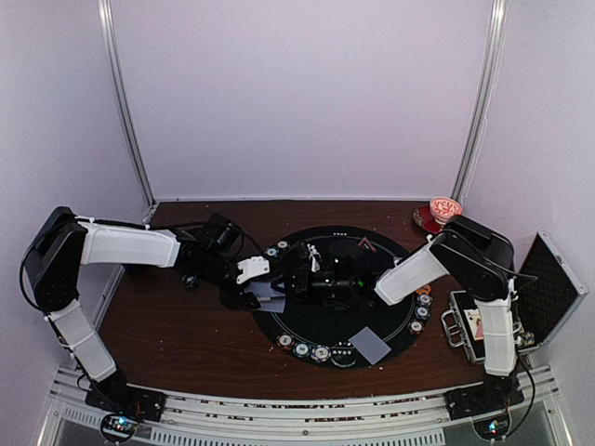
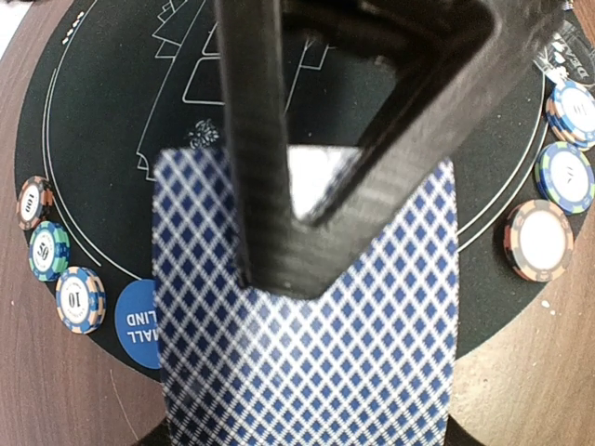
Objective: Distribute texas hold em gaming equipment
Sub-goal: Pick up the poker card from the face-down deck piles.
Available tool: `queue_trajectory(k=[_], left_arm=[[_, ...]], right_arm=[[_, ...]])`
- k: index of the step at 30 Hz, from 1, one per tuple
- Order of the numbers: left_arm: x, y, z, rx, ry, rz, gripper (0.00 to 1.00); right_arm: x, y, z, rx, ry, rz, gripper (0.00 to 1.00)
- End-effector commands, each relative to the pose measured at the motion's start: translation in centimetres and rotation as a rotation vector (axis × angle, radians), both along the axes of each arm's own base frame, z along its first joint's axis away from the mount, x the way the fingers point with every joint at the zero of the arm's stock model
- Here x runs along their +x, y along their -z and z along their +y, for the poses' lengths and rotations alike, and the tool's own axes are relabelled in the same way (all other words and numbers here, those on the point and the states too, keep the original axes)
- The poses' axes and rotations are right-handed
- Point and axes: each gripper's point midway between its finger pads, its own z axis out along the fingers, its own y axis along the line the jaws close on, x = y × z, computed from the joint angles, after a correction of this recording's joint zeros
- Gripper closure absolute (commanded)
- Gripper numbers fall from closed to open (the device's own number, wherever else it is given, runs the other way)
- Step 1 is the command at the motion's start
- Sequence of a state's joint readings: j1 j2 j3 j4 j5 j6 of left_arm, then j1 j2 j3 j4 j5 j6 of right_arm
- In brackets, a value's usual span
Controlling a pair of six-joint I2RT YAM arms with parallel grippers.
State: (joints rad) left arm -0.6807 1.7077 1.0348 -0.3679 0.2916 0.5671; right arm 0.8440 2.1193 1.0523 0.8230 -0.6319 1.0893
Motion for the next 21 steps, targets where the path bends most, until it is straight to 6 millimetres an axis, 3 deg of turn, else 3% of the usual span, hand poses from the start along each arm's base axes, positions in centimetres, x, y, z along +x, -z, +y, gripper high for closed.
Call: queue_trajectory(k=[1, 5, 8, 12, 21], left_arm=[[0.4, -0.7, -0.7, -0.030, 0.014, -0.030, 0.39], [0.5, -0.7, -0.6, -0.029, 0.010, -0.030, 0.39], [0.5, -0.7, -0.6, -0.026, 0.009, -0.033, 0.39], [0.6, -0.7, -0.5, -0.023, 0.005, -0.039, 0.39], [1.0, -0.4, -0.1, -0.003, -0.005, -0.056, 0.40]], right_arm=[[-0.7, -4.2, -0.2, 0.125, -0.033, -0.037, 1.00], [-1.2, -4.8, -0.2, 0.169, -0.053, -0.025, 1.00], [-0.4, -4.2, -1.3, 0.134, 0.005, -0.015, 1.00], [1.4, -3.8, -4.7, 0.094, 0.101, -0.011, 1.00], [2.5, -3.8, -12.3, -0.006, 0.206, -0.020, 1.00]])
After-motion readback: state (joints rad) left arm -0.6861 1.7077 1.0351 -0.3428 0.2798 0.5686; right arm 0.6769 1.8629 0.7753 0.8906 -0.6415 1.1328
